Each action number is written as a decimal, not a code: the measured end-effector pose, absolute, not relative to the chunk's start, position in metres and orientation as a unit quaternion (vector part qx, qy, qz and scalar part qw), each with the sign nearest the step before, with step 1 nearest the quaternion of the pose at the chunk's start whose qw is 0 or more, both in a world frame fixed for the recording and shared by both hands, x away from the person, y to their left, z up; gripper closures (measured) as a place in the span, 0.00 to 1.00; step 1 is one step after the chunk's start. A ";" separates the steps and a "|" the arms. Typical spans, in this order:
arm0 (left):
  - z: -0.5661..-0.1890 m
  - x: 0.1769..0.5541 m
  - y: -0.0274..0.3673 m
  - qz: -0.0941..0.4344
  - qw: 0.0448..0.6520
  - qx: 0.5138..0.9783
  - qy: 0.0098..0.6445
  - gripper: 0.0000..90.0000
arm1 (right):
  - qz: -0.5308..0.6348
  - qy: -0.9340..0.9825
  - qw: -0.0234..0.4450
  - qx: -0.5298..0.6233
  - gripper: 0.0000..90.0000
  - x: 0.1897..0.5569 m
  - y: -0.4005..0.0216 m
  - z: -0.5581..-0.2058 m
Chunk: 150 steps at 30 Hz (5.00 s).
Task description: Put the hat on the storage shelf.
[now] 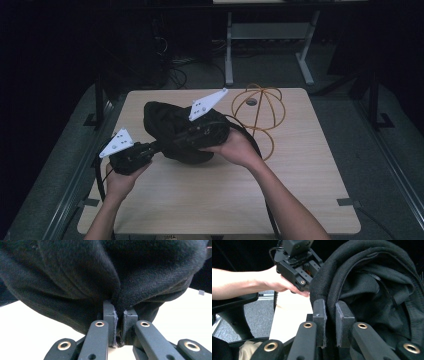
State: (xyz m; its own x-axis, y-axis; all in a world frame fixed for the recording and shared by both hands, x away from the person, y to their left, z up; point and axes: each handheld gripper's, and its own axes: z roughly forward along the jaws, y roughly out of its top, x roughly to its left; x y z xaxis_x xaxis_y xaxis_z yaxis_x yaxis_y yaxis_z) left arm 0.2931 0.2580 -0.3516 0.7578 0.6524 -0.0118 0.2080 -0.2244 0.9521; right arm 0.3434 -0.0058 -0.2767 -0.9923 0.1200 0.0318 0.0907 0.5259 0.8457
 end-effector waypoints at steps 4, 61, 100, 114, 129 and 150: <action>-0.340 0.292 0.261 0.211 0.557 0.751 0.285 0.95 | 0.490 0.869 0.012 0.068 0.88 0.344 -0.007 -0.277; -0.244 0.313 0.259 0.235 0.524 0.779 0.253 0.96 | 0.526 0.827 0.042 0.193 0.37 0.315 -0.146 -0.319; -0.206 0.367 0.205 0.204 0.525 0.799 0.213 0.96 | 0.499 0.796 0.088 0.331 0.30 0.272 -0.257 -0.405; -0.188 0.392 0.158 0.188 0.517 0.814 0.184 0.96 | 0.505 0.779 0.092 0.362 0.29 0.272 -0.277 -0.421; -0.171 0.424 0.106 0.149 0.507 0.833 0.162 0.96 | 0.510 0.762 0.100 0.385 0.28 0.271 -0.292 -0.429; -0.219 0.479 -0.051 0.054 0.439 0.885 0.144 0.94 | 0.529 0.740 0.093 0.404 0.28 0.275 -0.317 -0.438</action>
State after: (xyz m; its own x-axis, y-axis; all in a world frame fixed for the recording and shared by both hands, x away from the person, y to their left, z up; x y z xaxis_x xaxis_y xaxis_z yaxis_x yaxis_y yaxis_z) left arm 0.4792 -0.0512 -0.2193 0.9529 0.3016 -0.0311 0.2073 -0.5731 0.7928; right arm 0.2750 -0.3173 -0.4380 -0.6565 0.6966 0.2894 0.4992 0.1135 0.8590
